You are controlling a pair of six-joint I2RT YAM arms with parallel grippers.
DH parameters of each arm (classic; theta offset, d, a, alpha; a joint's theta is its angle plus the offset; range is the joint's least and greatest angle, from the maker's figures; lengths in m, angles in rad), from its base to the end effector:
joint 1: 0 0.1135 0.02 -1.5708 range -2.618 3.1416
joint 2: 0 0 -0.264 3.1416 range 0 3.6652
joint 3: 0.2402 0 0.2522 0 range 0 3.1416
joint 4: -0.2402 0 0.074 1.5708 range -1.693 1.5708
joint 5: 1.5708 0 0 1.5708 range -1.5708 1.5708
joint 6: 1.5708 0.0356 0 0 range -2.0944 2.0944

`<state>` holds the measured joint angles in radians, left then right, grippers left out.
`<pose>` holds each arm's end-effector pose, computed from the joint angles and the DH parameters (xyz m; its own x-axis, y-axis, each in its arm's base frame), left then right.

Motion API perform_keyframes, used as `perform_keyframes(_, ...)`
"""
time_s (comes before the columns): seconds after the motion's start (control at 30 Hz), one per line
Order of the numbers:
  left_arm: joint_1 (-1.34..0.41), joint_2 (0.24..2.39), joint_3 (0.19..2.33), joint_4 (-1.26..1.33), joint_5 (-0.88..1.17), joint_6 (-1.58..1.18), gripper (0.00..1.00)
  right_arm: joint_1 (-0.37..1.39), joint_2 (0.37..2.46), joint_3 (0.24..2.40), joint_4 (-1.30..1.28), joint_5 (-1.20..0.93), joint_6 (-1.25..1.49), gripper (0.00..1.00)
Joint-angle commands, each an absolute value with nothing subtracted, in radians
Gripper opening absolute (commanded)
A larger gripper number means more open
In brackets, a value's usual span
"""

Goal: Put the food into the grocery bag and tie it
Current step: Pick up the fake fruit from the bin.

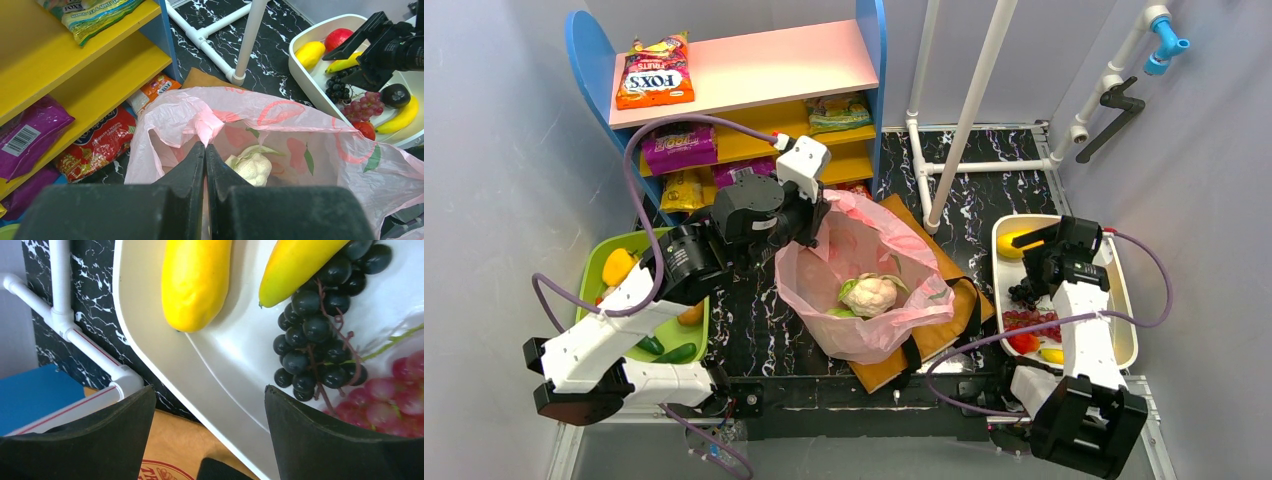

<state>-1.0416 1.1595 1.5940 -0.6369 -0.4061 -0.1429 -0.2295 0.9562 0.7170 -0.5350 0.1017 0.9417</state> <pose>0.1211 -0.1793 0.4916 -0.1856 0.0581 -0.9809 0.5771 0.8144 -0.0609 0.1922 -0.0486 0.2529 -0.1604 0.8635 -0.4781 0.7252 0.4317 0.5363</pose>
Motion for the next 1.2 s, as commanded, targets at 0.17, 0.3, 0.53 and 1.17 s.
perform_keyframes(0.17,-1.036,1.125,1.631,-0.673,-0.432,-0.155,0.0,-0.329,1.101,0.648,-0.249,-0.055,1.061,0.87)
perform_keyframes(0.3,-1.036,1.098,1.607,-0.667,-0.427,-0.167,0.0,-0.382,1.172,0.621,-0.147,-0.104,1.073,0.86)
perform_keyframes(0.53,-1.036,1.082,1.581,-0.663,-0.425,-0.162,0.0,-0.396,1.306,0.619,0.014,-0.173,1.075,0.83)
perform_keyframes(1.17,-1.036,1.001,1.485,-0.592,-0.45,-0.181,0.0,-0.414,1.485,0.671,0.107,-0.16,1.015,0.75)
